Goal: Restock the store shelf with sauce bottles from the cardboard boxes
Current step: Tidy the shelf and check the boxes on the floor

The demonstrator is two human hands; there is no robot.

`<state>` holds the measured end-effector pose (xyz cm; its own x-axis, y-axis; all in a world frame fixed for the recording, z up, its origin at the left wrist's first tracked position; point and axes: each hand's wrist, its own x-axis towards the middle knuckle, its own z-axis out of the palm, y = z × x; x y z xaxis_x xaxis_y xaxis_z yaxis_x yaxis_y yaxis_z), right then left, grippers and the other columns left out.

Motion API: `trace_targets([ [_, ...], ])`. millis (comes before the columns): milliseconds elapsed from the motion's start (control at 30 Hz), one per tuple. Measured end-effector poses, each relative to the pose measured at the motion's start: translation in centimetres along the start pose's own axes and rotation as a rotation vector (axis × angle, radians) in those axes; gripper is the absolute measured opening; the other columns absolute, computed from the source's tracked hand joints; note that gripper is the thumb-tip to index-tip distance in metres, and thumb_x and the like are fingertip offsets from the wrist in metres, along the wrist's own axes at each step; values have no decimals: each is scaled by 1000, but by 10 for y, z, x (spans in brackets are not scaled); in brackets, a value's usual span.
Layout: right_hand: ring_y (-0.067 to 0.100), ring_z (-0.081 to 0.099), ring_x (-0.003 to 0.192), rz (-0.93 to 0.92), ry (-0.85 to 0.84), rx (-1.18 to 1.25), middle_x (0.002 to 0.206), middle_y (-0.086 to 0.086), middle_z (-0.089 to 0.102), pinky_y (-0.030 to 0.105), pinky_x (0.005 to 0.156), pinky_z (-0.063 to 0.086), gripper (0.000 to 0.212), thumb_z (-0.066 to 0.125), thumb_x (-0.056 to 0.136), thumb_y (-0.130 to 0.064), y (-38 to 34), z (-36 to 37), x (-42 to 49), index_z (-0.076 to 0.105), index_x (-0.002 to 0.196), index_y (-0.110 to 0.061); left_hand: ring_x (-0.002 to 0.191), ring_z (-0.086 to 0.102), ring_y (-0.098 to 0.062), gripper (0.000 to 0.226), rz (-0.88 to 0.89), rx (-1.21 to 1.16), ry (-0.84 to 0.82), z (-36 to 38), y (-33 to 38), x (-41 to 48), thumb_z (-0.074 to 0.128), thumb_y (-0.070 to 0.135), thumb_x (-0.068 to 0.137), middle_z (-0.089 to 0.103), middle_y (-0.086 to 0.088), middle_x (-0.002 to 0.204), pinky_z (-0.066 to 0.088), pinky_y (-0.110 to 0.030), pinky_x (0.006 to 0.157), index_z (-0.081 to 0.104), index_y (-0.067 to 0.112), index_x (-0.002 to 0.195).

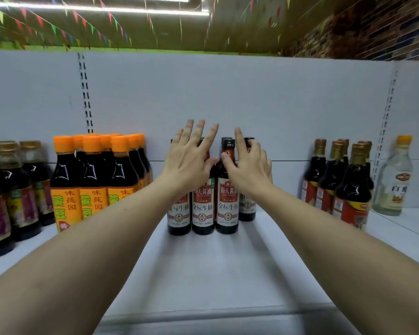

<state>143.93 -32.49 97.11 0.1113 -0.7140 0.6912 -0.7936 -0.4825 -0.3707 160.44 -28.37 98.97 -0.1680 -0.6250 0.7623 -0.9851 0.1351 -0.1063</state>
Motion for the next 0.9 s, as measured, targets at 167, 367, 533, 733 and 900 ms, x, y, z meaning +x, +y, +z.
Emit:
trace_targets([
  [167, 33, 0, 157, -61, -130, -135, 170, 14, 0, 58, 125, 9, 94, 56, 92, -66, 7, -21, -20, 0, 163, -40, 159, -9, -31, 81, -60, 6, 1, -23, 17, -12, 41, 54, 105, -4, -9, 173, -2, -47, 129, -8, 32, 164],
  [367, 34, -16, 157, -174, -125, -144, 171, 10, -15, 61, 125, -2, 108, 61, 86, -72, -18, -15, -40, -9, 162, -39, 159, -13, -32, 81, -105, 190, -42, -47, 11, -44, 39, 58, 104, -6, -8, 174, -3, -53, 128, -8, 32, 164],
  [533, 34, -20, 156, -239, -163, -81, 170, 11, -20, 63, 124, -6, 108, 63, 87, -69, -71, -9, -59, -9, 163, -37, 159, -10, -31, 86, -128, 282, -57, -82, -16, -77, 47, 53, 101, -5, -8, 174, 0, -52, 129, -6, 29, 165],
  [733, 34, -21, 156, -348, -172, -49, 170, 11, -21, 63, 123, -6, 106, 60, 89, -70, -162, 1, -84, -8, 163, -36, 160, -8, -31, 85, -224, 286, -24, -136, -83, -141, 51, 53, 100, -1, -7, 174, 1, -53, 128, 2, 29, 166],
  [900, 35, -19, 156, -409, -175, -24, 170, 12, -17, 64, 123, -6, 102, 59, 91, -68, -268, 23, -121, -5, 163, -35, 160, -6, -30, 85, -326, 360, -67, -195, -172, -220, 49, 56, 100, 0, -7, 174, 0, -50, 129, 3, 29, 166],
])
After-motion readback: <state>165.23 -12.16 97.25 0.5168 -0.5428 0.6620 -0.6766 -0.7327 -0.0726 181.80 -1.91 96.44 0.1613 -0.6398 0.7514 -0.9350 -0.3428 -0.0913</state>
